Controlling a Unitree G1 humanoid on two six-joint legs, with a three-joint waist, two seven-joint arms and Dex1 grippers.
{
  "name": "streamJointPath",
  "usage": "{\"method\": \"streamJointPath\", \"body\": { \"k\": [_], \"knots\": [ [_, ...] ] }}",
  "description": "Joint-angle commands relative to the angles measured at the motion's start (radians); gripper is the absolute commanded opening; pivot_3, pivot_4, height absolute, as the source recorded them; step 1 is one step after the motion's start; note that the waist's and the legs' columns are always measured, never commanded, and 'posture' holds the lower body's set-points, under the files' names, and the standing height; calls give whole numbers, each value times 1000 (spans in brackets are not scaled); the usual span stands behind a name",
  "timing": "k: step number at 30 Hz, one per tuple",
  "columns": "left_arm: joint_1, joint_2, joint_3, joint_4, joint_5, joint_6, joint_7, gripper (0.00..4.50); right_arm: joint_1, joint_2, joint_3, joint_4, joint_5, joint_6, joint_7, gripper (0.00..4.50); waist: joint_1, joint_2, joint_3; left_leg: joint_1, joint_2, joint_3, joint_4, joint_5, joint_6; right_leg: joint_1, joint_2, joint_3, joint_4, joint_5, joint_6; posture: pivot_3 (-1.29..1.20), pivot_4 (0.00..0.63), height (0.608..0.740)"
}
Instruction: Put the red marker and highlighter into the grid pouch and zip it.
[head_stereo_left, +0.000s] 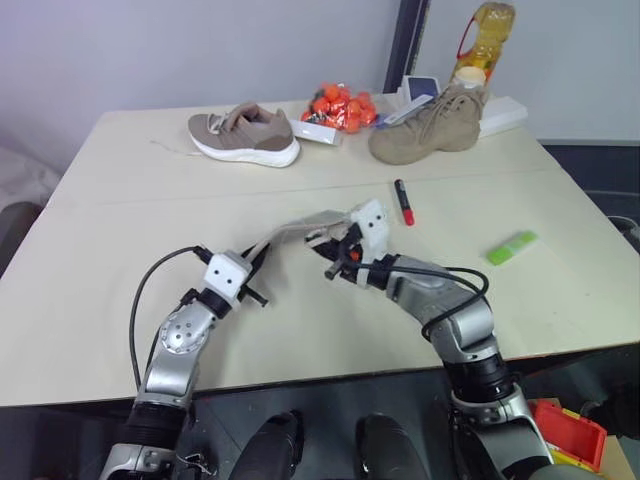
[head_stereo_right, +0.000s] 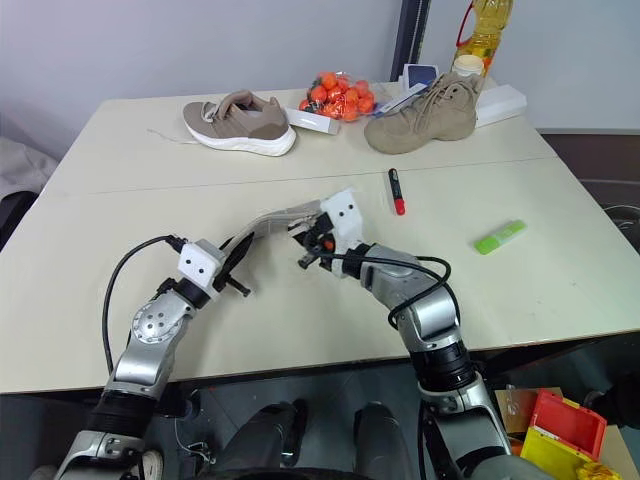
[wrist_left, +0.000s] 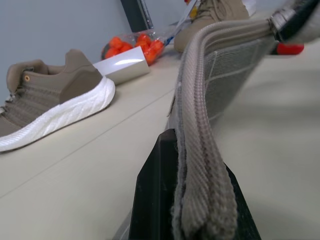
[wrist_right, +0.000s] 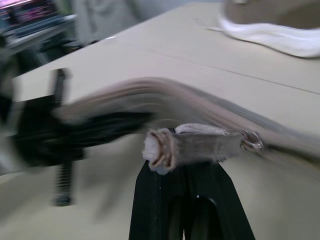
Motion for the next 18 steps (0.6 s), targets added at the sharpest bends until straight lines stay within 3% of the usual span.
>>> {"method": "streamJointPath", "body": {
  "k": [1, 8, 18],
  "knots": [
    [-21, -8, -16, -20, 10, -3, 3, 0, -50, 38, 65, -63, 18, -5, 24, 10, 0, 0, 0, 0, 0, 0, 0, 0, 0, 0, 0, 0, 0, 0, 0, 0, 150, 740],
    [-5, -21, -31, -38, 4, -7, -9, 0, -149, 77, 145, 21, -42, -39, 29, 10, 0, 0, 0, 0, 0, 0, 0, 0, 0, -1, 1, 0, 0, 0, 0, 0, 150, 740],
    [84, 52, 49, -133, -31, 19, -11, 0, -121, -23, 10, 62, -108, -24, -58, 10, 0, 0, 0, 0, 0, 0, 0, 0, 0, -2, 1, 0, 0, 0, 0, 0, 150, 740]
  ]
}}
